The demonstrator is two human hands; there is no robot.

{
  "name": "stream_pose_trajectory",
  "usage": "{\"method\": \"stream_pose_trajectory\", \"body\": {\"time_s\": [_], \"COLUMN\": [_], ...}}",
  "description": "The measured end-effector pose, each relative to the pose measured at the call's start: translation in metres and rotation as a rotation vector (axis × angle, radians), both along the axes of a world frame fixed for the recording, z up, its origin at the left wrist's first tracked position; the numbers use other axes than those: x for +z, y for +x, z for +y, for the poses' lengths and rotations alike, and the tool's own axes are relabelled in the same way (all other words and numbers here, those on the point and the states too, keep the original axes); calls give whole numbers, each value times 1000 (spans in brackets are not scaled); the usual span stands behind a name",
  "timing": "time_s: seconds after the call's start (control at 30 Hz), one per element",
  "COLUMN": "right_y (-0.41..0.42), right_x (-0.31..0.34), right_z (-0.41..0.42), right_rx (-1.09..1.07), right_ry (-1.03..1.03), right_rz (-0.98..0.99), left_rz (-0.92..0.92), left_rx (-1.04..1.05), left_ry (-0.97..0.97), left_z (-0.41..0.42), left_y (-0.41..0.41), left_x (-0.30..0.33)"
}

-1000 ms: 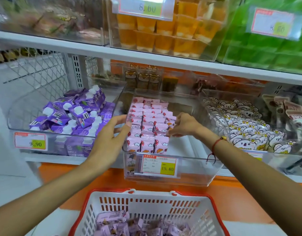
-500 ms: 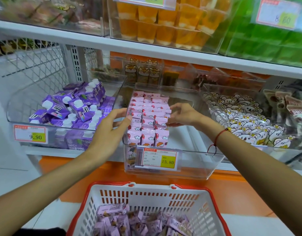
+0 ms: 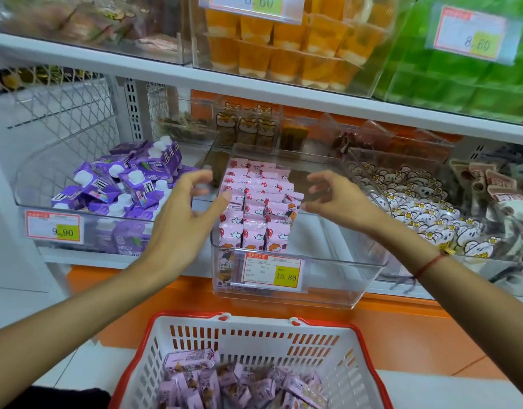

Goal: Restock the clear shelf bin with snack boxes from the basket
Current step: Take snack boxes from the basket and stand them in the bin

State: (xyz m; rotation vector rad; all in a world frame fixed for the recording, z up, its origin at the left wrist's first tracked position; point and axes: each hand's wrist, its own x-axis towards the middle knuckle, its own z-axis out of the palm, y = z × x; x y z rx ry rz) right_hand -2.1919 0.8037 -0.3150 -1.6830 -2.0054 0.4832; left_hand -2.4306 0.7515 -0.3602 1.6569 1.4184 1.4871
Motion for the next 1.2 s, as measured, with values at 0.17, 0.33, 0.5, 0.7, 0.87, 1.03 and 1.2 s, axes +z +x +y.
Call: {"method": "stream_pose_trajectory", "body": {"time_s": [0.17,0.33,0.5,0.7,0.87,1.03,1.2], "right_y": [9,0,9,26,33,34,35], "right_x": [10,-18,-109,-241,-334,-378,-388], "right_z": [-52,-103,-119,-115,-140,-145,-145], "right_rx": [139,408,619,490,67,-171,-122], "right_ry": [138,128,-489,-665,-551,-615,-472], "right_rz": [70,36,-712,-907,-412,-362,-436], "left_rz": [98,372,1133,1285,757,626,781], "left_rx": [-45,-308,-645,-796,-248,-188,-240], "left_ry": [283,319,8,-602,-653,-697,-463], "left_z": [-21,-50,-58,-53,-78,-87,-66], "left_y": [7,27,44,38,46,59,62], "left_x": [17,7,-66,-194,-291,-338,-346]}}
